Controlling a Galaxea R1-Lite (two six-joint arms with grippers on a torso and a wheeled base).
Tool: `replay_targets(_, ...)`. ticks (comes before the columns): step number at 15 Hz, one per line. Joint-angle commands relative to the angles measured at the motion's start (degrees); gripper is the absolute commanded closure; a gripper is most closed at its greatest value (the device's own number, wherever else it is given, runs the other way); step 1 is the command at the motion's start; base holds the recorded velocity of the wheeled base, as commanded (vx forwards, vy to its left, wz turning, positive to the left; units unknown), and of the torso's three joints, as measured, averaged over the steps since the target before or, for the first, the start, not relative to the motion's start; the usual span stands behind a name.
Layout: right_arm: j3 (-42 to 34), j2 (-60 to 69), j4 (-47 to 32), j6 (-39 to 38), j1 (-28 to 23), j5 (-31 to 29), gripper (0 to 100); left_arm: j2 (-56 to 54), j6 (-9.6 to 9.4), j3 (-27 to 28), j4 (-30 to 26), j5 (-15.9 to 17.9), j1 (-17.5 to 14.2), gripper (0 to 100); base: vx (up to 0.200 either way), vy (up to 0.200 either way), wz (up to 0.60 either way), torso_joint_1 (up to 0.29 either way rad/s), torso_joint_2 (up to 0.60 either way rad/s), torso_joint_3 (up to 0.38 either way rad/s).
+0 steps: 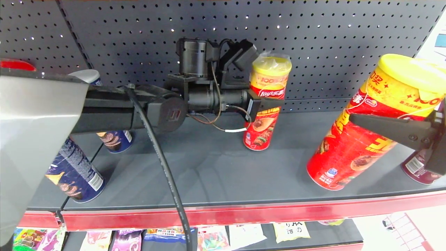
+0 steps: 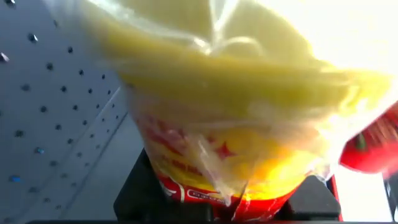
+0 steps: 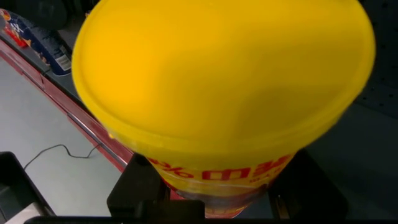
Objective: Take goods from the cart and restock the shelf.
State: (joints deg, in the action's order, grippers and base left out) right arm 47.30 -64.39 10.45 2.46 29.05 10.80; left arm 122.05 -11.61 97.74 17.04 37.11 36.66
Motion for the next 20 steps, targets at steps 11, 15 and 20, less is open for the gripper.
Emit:
replay_targets(11,-0.1,0.05,0.01,0.0,0.04,0.01,100,-13.07,-3.51,-26.29,10.64,10.7,0.52,100,0.0,0.0,0.0,0.0,0.0,0.0)
replay_targets(15,-0.19,-0.03,0.01,0.0,0.04,0.1,100,-13.24,-3.34,-27.61,11.7,11.41,0.52,100,0.0,0.0,0.0,0.0,0.0,0.0)
replay_targets(20,-0.28,0.05,0.01,0.09,0.04,0.1,100,-14.12,-3.34,-31.65,11.79,11.5,0.52,100,0.0,0.0,0.0,0.0,0.0,0.0)
